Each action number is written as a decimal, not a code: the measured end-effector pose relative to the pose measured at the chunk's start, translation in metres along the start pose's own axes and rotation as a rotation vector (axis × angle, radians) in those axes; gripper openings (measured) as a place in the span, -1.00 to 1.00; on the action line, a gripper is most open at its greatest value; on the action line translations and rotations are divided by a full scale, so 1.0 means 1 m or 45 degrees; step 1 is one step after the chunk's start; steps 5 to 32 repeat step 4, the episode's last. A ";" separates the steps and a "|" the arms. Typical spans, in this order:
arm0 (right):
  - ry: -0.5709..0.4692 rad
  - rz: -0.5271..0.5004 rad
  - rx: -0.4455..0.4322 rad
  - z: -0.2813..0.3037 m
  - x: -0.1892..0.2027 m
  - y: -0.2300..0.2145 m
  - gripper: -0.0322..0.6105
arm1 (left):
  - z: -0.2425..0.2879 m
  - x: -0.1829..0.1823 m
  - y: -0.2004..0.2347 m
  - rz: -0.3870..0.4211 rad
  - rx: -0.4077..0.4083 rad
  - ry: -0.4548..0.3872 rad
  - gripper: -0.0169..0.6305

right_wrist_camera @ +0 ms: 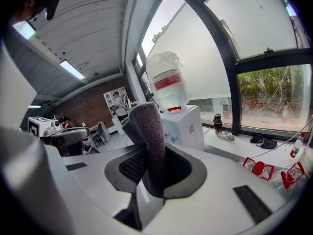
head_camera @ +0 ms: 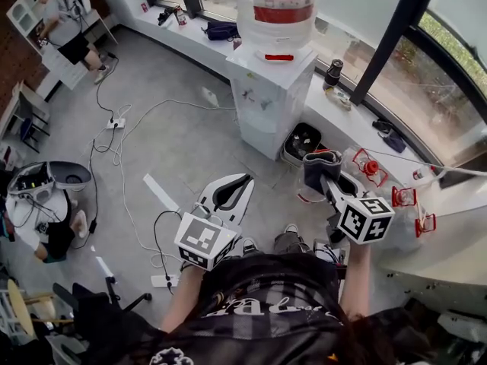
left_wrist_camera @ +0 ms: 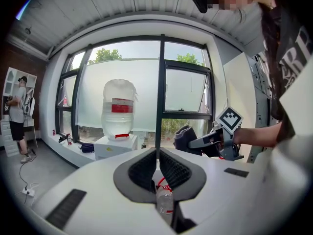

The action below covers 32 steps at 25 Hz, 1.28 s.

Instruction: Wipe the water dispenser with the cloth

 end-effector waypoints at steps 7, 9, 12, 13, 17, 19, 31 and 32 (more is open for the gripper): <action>-0.002 0.010 0.006 0.000 0.006 0.009 -0.58 | -0.008 0.004 0.001 0.011 0.020 -0.002 -0.89; -0.002 0.010 0.006 0.000 0.006 0.009 -0.58 | -0.008 0.004 0.001 0.011 0.020 -0.002 -0.89; -0.002 0.010 0.006 0.000 0.006 0.009 -0.58 | -0.008 0.004 0.001 0.011 0.020 -0.002 -0.89; -0.002 0.010 0.006 0.000 0.006 0.009 -0.58 | -0.008 0.004 0.001 0.011 0.020 -0.002 -0.89; -0.002 0.010 0.006 0.000 0.006 0.009 -0.58 | -0.008 0.004 0.001 0.011 0.020 -0.002 -0.89; -0.002 0.010 0.006 0.000 0.006 0.009 -0.58 | -0.008 0.004 0.001 0.011 0.020 -0.002 -0.89; -0.002 0.010 0.006 0.000 0.006 0.009 -0.58 | -0.008 0.004 0.001 0.011 0.020 -0.002 -0.89; -0.002 0.010 0.006 0.000 0.006 0.009 -0.58 | -0.008 0.004 0.001 0.011 0.020 -0.002 -0.89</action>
Point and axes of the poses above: the fingertips, and each gripper's own axes: z forward along the fingers, y to its left, x out of its underside, the point moved 10 cm from there along -z, backward along the fingers, and after that the axes turned 14 degrees about x, right-handed, at the moved point
